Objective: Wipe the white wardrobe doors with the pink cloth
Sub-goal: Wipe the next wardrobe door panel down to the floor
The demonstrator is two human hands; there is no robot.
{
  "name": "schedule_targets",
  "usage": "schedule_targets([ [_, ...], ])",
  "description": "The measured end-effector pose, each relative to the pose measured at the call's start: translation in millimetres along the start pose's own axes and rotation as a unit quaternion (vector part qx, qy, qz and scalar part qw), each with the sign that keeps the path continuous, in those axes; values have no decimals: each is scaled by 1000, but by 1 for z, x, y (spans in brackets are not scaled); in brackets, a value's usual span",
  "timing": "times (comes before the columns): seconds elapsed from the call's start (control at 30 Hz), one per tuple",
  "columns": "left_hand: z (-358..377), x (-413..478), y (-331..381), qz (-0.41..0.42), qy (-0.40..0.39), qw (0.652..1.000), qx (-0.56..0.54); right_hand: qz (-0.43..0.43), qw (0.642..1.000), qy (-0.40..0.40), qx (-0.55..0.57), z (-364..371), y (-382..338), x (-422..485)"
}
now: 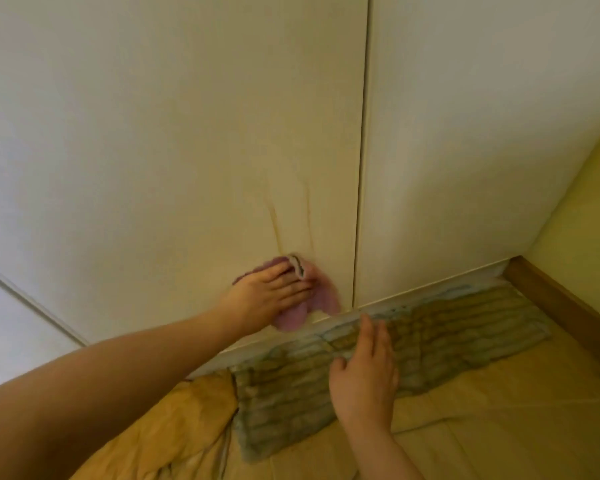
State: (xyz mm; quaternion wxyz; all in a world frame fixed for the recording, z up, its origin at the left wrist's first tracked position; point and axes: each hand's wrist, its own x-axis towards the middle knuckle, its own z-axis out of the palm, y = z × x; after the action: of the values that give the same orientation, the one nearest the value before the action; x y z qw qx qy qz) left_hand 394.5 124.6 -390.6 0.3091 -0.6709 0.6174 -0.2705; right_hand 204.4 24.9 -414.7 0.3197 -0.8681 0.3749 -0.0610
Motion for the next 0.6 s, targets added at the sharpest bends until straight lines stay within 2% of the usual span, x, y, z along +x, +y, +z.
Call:
schedule_targets([
  [0.07,-16,9,-12,-99,53,993,-30,-2,1000,4,5,-1,0,0],
  [0.13,-18,13,-12,-133,77,988,-24,1,1000,-1,-5,-2,1,0],
  [0.27,-4,3,-4,15,-15,998,65,16,1000,-8,-17,-7,-3,0],
  [0.33,-15,10,-19,21,29,995,90,17,1000,-2,-6,-9,-7,2],
  [0.4,-36,22,-44,-68,88,992,58,10,1000,6,1,-10,-10,5],
  [0.47,-54,33,-61,-170,150,973,39,7,1000,2,11,-10,-12,6],
  [0.5,-55,36,-61,-194,165,966,51,7,1000,-2,12,-11,-13,5],
  [0.57,-43,34,-46,-157,108,978,81,10,1000,-6,8,-11,-16,2],
  [0.6,-36,30,-38,-98,63,988,103,11,1000,-6,8,-12,-18,1],
])
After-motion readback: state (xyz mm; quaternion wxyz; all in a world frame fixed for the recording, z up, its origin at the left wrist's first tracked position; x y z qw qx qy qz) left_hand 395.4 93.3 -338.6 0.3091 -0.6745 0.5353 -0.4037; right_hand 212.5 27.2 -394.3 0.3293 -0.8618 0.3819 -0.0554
